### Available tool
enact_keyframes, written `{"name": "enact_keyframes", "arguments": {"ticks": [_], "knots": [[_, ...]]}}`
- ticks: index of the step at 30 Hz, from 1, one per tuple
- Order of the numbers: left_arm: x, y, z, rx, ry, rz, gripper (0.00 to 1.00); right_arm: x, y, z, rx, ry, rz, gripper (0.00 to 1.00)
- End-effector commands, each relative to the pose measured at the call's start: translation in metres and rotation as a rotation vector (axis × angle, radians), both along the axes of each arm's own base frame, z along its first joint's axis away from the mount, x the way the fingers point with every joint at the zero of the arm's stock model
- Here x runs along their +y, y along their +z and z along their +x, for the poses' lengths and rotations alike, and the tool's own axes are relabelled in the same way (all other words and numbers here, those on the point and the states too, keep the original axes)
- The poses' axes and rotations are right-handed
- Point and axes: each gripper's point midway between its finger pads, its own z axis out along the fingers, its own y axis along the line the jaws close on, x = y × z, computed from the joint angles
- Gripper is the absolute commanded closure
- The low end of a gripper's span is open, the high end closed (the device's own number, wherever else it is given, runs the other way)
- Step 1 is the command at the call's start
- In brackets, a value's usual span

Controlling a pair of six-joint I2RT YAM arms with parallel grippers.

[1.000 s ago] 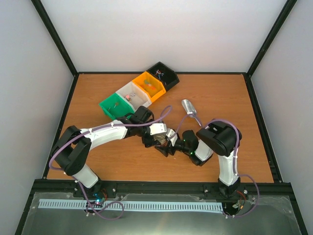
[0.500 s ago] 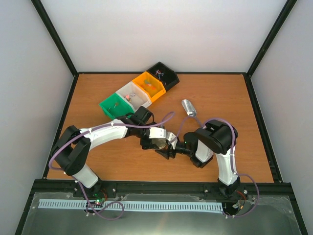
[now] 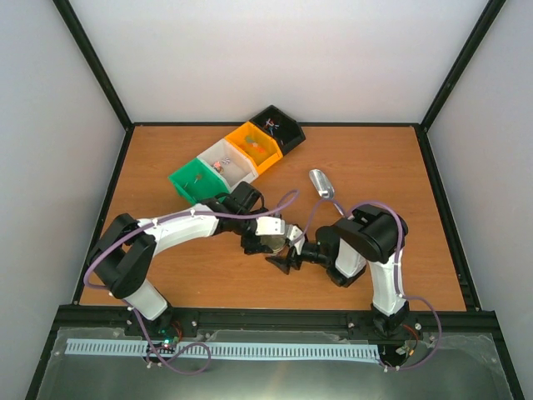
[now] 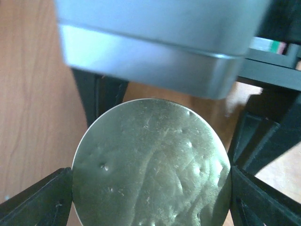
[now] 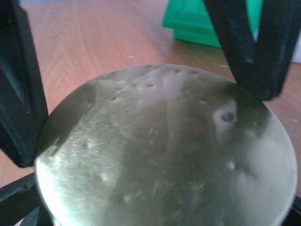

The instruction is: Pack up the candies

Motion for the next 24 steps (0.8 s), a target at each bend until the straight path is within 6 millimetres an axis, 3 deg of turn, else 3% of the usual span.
{"name": "enact_keyframes", "arguments": {"ticks": [1,3,11,16,18,21,23,24], "knots": [[0.031,-0.035,0.020,0.027,0.284,0.139,0.38,-0.007,0.014,0.027,-0.065,-0.165,0.030,0.00],[0.027,-0.032,0.020,0.063,0.318,0.118,0.37,-0.003,0.011,0.027,-0.054,-0.157,0.029,0.03],[0.026,-0.030,-0.008,0.083,0.142,0.120,0.40,0.004,0.016,0.019,-0.097,-0.099,0.031,0.38],[0.032,-0.025,-0.047,0.127,-0.133,0.123,0.39,0.011,0.027,-0.024,-0.124,0.153,0.094,0.46],[0.032,-0.023,-0.053,0.135,-0.200,0.124,0.39,0.013,0.032,-0.044,-0.150,0.271,0.120,0.48],[0.035,-0.025,-0.054,0.126,-0.224,0.138,0.40,0.015,0.035,-0.046,-0.155,0.308,0.130,0.46],[0.036,-0.032,-0.046,0.108,-0.170,0.157,0.40,0.015,0.036,-0.039,-0.162,0.276,0.125,0.37],[0.036,-0.035,-0.038,0.098,-0.119,0.170,0.40,0.014,0.036,-0.029,-0.168,0.218,0.116,0.27]]}}
